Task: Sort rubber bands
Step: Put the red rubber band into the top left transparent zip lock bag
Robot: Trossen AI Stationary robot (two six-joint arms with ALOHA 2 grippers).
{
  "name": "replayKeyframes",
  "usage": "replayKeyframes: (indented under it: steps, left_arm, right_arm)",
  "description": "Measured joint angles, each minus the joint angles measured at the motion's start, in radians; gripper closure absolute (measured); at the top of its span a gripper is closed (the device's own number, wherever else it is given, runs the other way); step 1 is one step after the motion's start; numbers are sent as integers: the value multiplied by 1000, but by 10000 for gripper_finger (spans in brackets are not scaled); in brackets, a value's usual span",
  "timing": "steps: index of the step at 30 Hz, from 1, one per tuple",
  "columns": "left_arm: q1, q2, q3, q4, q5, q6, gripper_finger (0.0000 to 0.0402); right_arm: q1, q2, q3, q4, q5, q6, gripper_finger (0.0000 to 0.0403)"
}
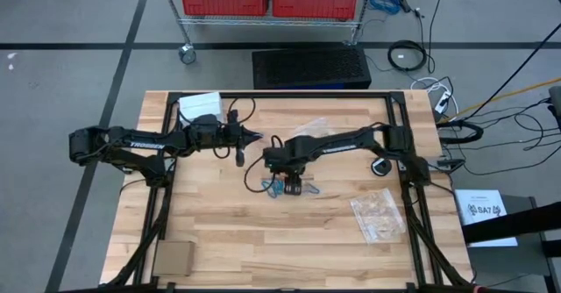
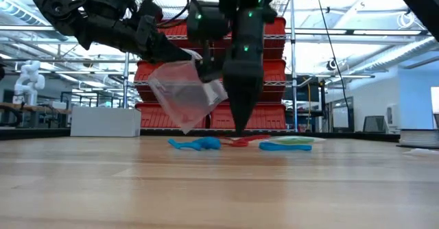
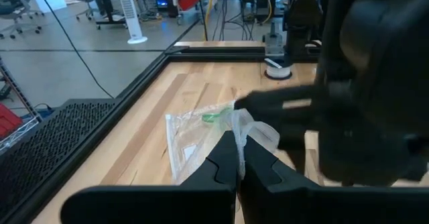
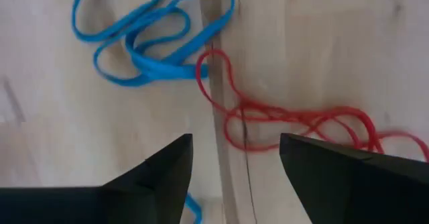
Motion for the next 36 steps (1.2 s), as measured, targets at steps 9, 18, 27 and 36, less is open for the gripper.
replayKeyframes:
  steps: [9,18,27,36]
  left_arm:
    - [0,0,0,-1,0,0,400]
    - [20,0,0,-3,0,-6,400]
    - [34,0,0,-1,-1,-8,400]
    - [39,0,0,3,0,-28,400]
  right_arm:
    - [13,67,1,39,2,-6,194]
    - [34,60,1,-37,24,-36,348]
    - [42,-71,-1,-103,25,-44,397]
    - [53,-291,-1,-127,19,-11,402]
